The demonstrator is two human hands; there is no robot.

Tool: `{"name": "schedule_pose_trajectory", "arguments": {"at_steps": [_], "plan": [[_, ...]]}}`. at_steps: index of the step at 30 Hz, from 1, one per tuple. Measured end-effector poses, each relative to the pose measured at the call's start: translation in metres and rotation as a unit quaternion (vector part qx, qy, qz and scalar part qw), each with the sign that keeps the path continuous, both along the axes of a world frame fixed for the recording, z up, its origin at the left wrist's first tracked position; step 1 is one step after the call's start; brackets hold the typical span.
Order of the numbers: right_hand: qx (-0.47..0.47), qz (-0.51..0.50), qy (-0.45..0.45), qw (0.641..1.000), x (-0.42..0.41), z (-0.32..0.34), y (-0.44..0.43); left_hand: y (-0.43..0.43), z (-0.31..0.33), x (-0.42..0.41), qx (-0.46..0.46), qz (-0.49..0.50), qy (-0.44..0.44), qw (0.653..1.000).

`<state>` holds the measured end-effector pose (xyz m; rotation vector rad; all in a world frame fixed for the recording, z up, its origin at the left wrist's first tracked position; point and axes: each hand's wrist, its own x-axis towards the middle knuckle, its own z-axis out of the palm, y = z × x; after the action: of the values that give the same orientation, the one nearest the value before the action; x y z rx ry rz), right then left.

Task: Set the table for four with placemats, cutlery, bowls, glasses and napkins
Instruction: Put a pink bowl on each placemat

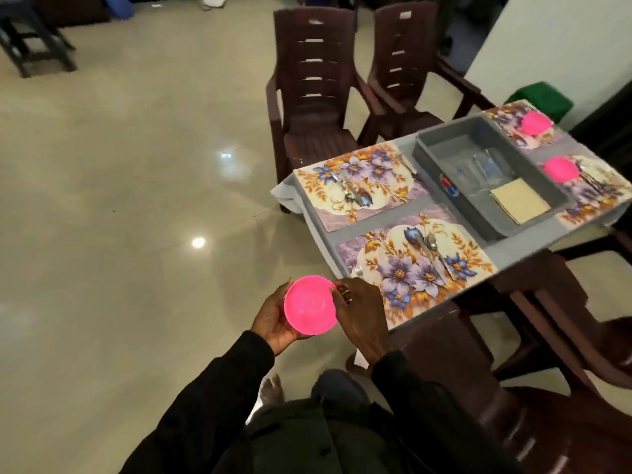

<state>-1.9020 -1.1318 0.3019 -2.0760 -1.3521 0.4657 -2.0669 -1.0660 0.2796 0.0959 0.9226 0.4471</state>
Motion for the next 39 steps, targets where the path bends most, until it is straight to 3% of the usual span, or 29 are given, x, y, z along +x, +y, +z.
{"name": "schedule_pose_trajectory", "arguments": {"at_steps": [8, 14, 20, 34, 39], "plan": [[0.054, -0.143, 0.094, 0.984, 0.073, 0.005, 0.020, 0.063, -0.010, 0.059, 0.005, -0.082, 0.005, 0.997], [0.016, -0.263, 0.127, 0.956, 0.160, -0.018, 0.050, 0.103, -0.006, 0.102, 0.005, -0.105, 0.035, 0.994], [-0.069, -0.360, 0.135, 0.921, 0.211, -0.087, 0.049, 0.133, -0.006, 0.134, 0.006, -0.111, 0.032, 0.993], [-0.136, -0.413, 0.166, 0.885, 0.229, -0.118, 0.056, 0.166, -0.028, 0.147, -0.028, -0.128, 0.033, 0.991], [-0.085, -0.449, 0.136, 0.879, 0.226, -0.085, 0.063, 0.183, -0.032, 0.154, -0.015, -0.143, 0.024, 0.989]]}}
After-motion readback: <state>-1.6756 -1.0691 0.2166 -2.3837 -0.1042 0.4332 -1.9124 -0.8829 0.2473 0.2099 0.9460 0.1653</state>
